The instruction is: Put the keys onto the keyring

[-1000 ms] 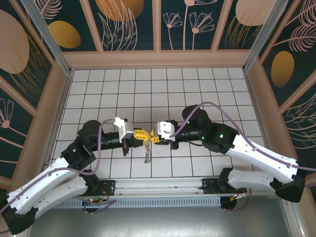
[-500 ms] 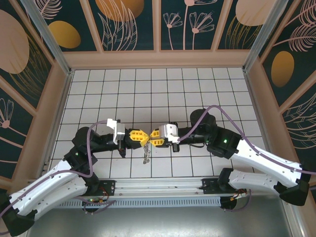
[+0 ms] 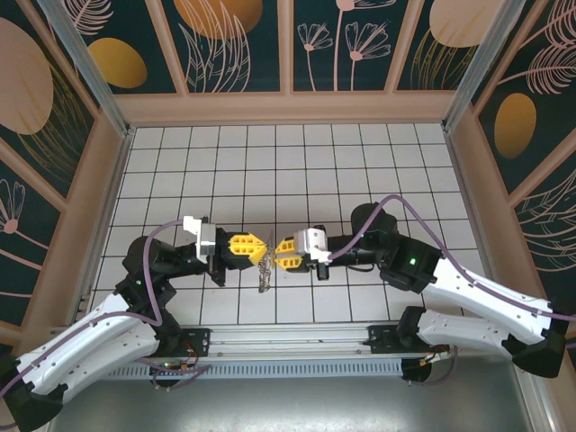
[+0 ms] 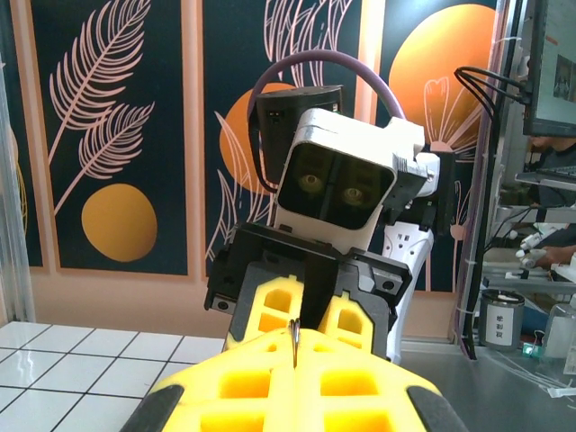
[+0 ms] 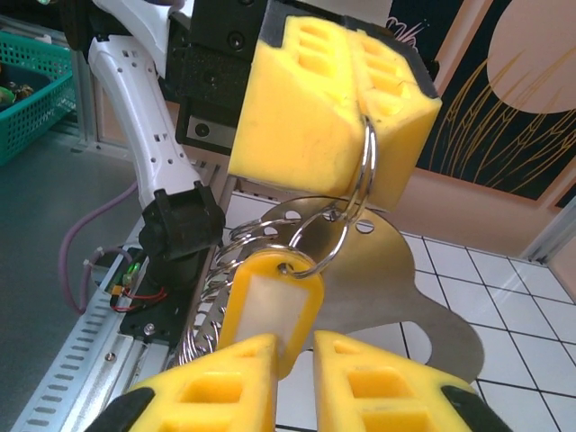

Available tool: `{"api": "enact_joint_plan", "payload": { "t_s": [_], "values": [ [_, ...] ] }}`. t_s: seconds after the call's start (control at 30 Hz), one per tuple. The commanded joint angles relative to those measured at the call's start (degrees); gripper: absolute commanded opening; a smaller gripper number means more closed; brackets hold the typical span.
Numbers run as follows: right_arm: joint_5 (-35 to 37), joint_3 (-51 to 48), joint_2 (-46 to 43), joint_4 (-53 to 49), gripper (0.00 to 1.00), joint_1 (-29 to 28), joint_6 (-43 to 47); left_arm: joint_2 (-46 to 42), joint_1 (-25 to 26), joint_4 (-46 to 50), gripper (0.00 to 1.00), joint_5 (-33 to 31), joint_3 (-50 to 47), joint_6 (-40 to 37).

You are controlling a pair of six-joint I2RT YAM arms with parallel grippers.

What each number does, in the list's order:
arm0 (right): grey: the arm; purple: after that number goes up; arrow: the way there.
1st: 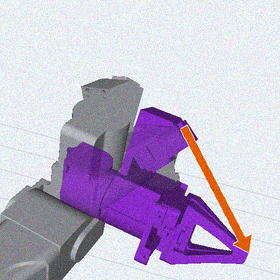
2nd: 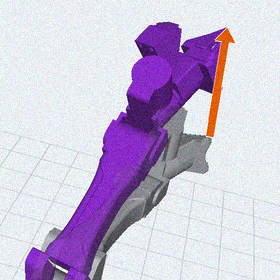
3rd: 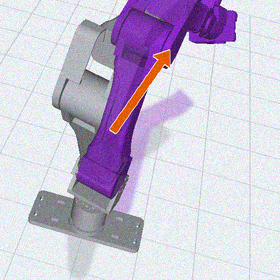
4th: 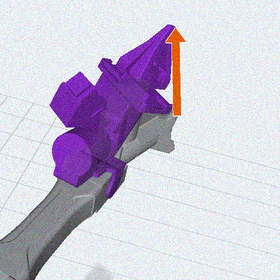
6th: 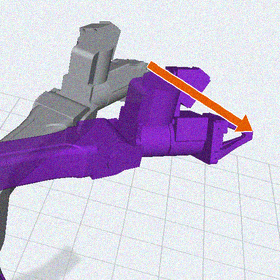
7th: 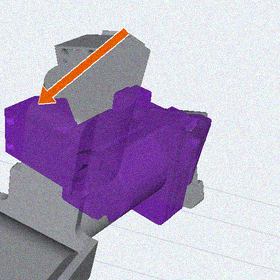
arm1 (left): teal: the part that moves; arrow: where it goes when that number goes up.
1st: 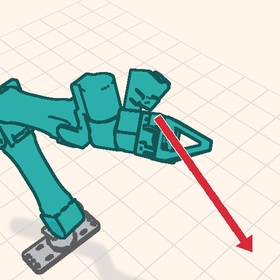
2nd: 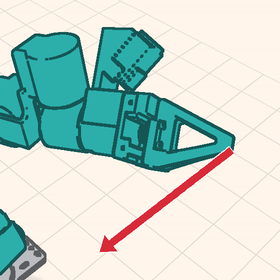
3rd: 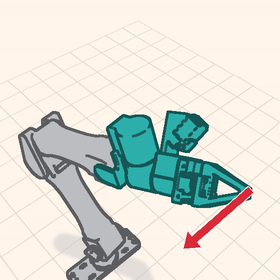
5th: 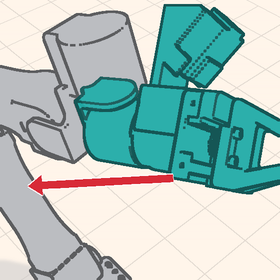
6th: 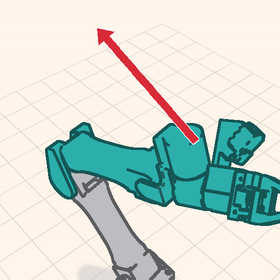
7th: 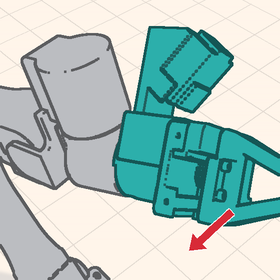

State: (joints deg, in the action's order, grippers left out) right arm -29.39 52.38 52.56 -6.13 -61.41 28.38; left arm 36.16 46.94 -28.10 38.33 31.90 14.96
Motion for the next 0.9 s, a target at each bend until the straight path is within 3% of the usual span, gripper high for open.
{"api": "enact_joint_plan", "payload": {
  "t_s": [0.0, 0.13, 0.53, 0.87],
  "values": [
    [1.61, -1.39, -3.47, 2.17, 0.24, -0.30, -1.44, -0.98, -0.10, -1.73, 0.00, -0.03, 0.44, 0.22],
    [-0.12, -1.67, -6.44, 2.44, 0.30, 0.53, -3.68, -0.85, -0.11, -0.04, 0.00, 1.04, 1.36, -0.59],
    [-7.45, 2.04, -0.49, 5.15, 0.29, 2.78, -6.76, 0.08, -0.09, 1.75, 0.00, 3.47, 2.53, -1.49],
    [-9.14, 2.69, 0.97, 6.18, 0.28, 3.35, -7.46, 0.09, -0.13, 2.56, 0.00, 3.82, 2.55, -2.04]
  ]
}}
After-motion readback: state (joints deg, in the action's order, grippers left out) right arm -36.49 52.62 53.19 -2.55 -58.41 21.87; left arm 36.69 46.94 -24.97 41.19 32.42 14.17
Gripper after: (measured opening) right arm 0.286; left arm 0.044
